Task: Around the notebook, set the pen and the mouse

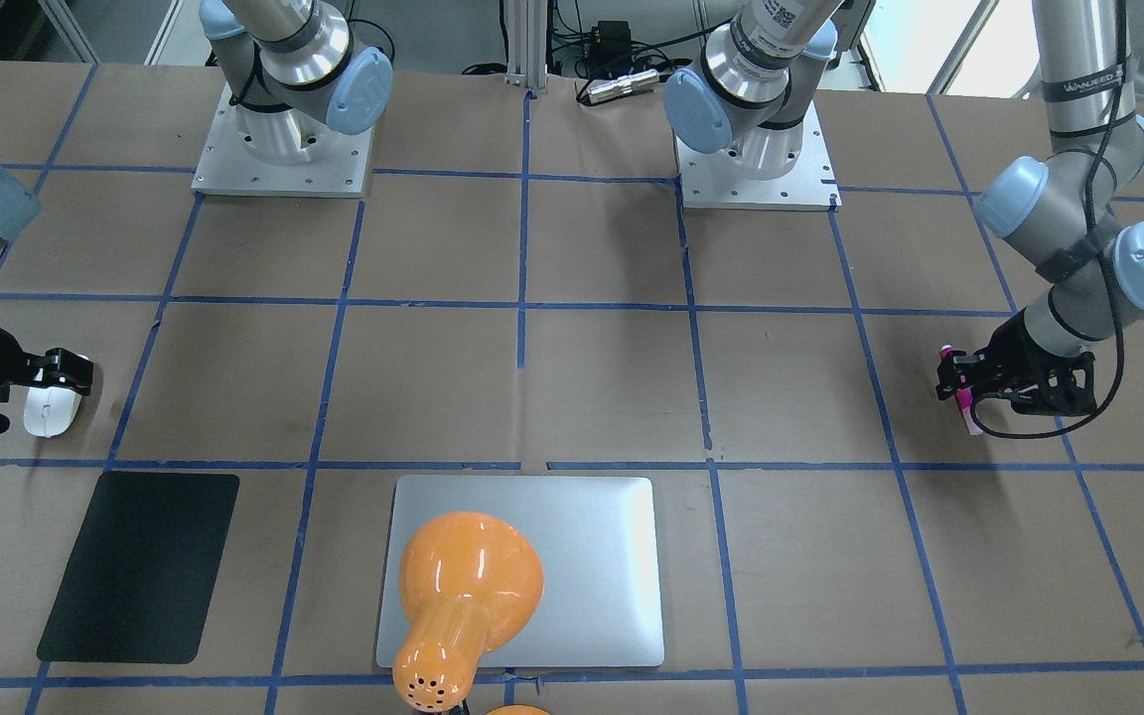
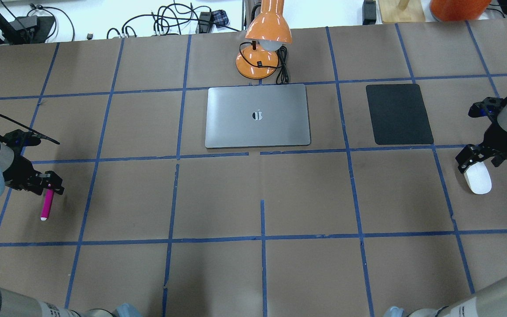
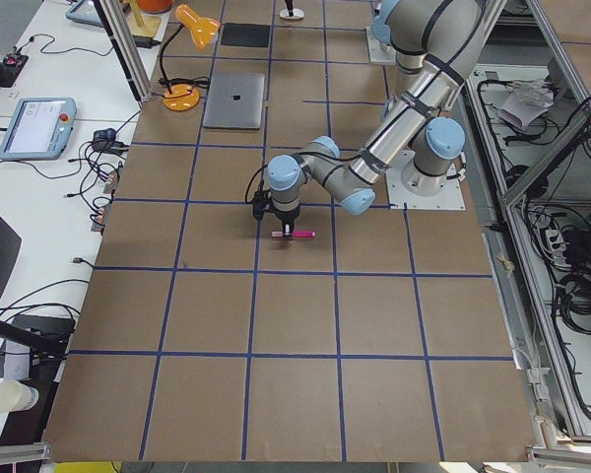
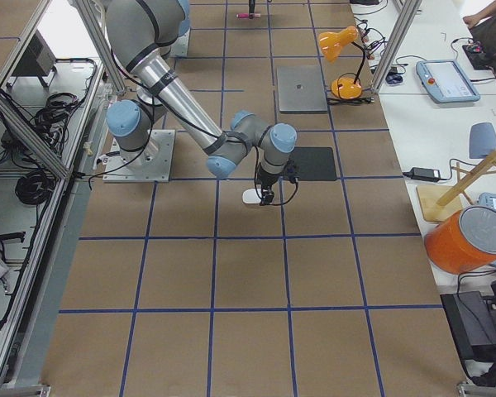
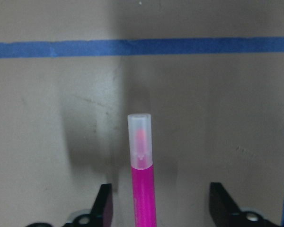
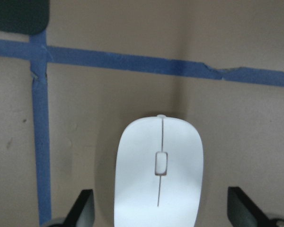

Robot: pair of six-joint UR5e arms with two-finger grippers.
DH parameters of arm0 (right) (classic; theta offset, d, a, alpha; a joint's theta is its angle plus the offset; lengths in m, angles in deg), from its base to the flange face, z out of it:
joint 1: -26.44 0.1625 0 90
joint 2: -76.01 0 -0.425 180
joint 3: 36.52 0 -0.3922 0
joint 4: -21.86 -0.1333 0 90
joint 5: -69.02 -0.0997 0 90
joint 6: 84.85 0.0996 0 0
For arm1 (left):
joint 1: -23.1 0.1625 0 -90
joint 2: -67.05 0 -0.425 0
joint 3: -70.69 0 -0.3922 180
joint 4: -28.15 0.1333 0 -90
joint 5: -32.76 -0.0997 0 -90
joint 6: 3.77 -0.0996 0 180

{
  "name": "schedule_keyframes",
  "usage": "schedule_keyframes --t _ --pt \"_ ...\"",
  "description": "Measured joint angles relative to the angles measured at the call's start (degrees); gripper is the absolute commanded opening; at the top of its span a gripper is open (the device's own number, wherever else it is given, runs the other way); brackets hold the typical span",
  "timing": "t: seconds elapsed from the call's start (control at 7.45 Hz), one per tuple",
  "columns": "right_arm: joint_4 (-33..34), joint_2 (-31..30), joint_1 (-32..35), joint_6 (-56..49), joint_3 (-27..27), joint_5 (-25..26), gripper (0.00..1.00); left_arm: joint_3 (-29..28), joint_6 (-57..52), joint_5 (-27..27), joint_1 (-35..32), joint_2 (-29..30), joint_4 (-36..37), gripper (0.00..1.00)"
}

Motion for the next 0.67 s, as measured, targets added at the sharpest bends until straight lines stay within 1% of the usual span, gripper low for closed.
schedule_keyframes --t 0.13,0.27,0.4,0.54,0.67 --pt "0.15 0.06 -0.02 0.97 -0.74 0.32 1.0 0.0 0.02 -0.79 0.06 0.21 0.07 0.0" --pt "0.44 0.06 -0.08 1.79 -1.52 0.44 0.86 -0.03 0.05 -1.55 0.09 0.22 0.12 0.0" --pt "0.57 0.05 -0.24 2.04 -1.88 0.48 0.61 -0.06 0.07 -1.93 0.11 0.11 0.14 0.0" --pt "0.59 0.05 -0.47 2.08 -1.96 0.48 0.45 -0.28 0.13 -2.13 0.1 -0.29 0.0 0.0" --pt "0.62 0.05 -0.58 2.07 -1.89 0.41 0.25 -0.64 0.47 -2.23 -0.03 -1.07 -0.33 0.0"
